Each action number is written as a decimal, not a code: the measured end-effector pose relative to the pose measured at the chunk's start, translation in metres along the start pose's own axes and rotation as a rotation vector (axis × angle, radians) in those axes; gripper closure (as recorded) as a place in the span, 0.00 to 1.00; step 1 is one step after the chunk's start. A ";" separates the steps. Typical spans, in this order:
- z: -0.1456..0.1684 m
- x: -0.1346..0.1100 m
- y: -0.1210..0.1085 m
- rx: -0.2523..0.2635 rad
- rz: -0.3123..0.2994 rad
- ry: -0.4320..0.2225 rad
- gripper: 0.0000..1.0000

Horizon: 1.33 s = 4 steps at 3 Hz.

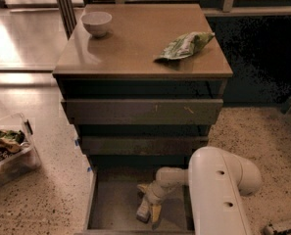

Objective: Pick blue plastic bottle from bottom drawer and place on counter

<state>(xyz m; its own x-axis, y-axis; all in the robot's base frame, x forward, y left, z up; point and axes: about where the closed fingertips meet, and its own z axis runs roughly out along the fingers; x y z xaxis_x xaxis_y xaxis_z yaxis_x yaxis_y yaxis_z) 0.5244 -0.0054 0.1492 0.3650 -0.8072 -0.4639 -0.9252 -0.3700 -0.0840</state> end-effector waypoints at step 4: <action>0.040 0.016 0.001 -0.036 0.016 -0.018 0.79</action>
Offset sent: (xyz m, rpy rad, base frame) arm -0.0010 0.0047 -0.0340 0.0014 0.0376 0.0080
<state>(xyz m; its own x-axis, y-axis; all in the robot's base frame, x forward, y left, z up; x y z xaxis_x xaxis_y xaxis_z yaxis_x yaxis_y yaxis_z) 0.5258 -0.0004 0.1066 0.3481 -0.8049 -0.4806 -0.9264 -0.3737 -0.0452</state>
